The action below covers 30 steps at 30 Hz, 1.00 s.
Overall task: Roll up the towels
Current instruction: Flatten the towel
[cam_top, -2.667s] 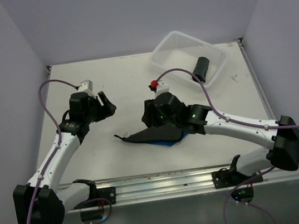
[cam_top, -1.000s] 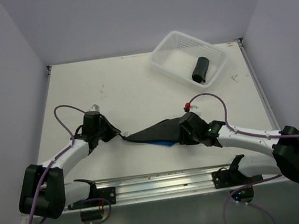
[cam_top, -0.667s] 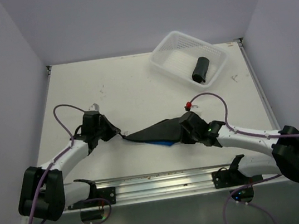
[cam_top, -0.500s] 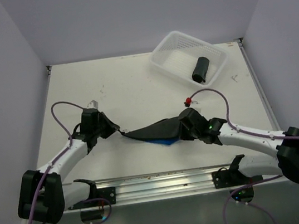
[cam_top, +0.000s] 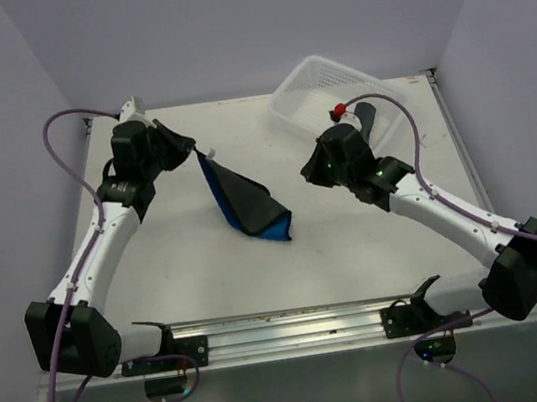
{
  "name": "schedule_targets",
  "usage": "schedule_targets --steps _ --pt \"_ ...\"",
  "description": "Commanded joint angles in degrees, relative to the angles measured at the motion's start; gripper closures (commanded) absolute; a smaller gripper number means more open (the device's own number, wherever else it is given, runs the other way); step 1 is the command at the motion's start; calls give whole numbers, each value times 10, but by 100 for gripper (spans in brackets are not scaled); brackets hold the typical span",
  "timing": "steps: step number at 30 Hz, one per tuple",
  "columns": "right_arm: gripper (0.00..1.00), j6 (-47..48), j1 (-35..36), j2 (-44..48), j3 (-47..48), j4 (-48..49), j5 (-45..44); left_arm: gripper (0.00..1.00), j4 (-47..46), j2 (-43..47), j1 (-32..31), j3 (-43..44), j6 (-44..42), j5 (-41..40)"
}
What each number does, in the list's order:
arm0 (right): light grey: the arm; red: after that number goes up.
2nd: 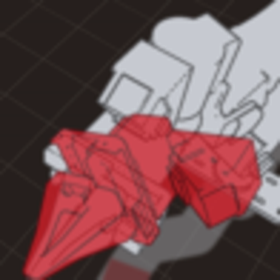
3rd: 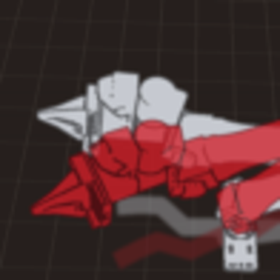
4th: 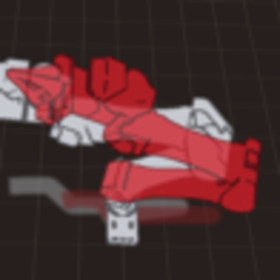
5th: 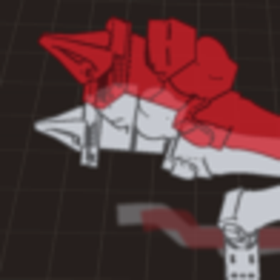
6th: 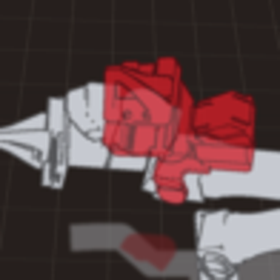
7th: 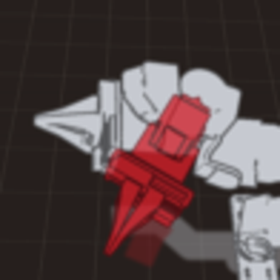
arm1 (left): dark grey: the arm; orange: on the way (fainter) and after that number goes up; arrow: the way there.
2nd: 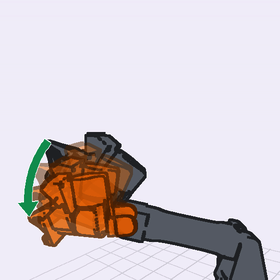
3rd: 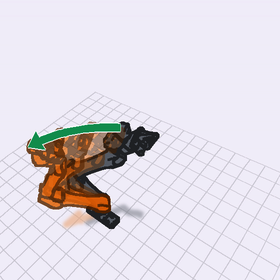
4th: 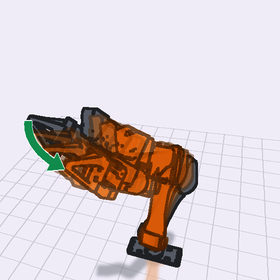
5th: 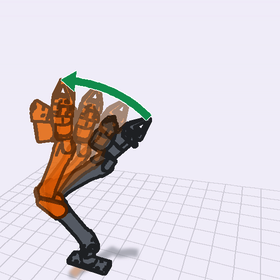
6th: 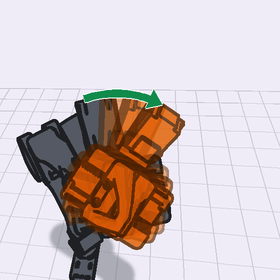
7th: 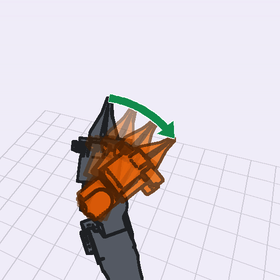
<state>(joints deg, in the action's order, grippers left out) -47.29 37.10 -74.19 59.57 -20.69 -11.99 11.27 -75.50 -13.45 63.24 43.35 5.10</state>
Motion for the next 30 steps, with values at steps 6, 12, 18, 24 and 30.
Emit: schedule_targets --steps 6,12,18,24,30 --pt "93 17 -27 11 24 6 71 100 35 23 30 17 -21 27" --pt "82 -11 -26 -2 -118 134 161 100 -6 108 29 -159 -27 53" --pt "71 45 -21 -52 -103 175 237 100 -37 151 23 -179 -66 158" --pt "58 54 -20 -73 -71 182 220 100 16 179 -53 -105 -91 116" --pt "54 139 -23 -142 11 189 272 100 97 282 -63 -145 -45 63"
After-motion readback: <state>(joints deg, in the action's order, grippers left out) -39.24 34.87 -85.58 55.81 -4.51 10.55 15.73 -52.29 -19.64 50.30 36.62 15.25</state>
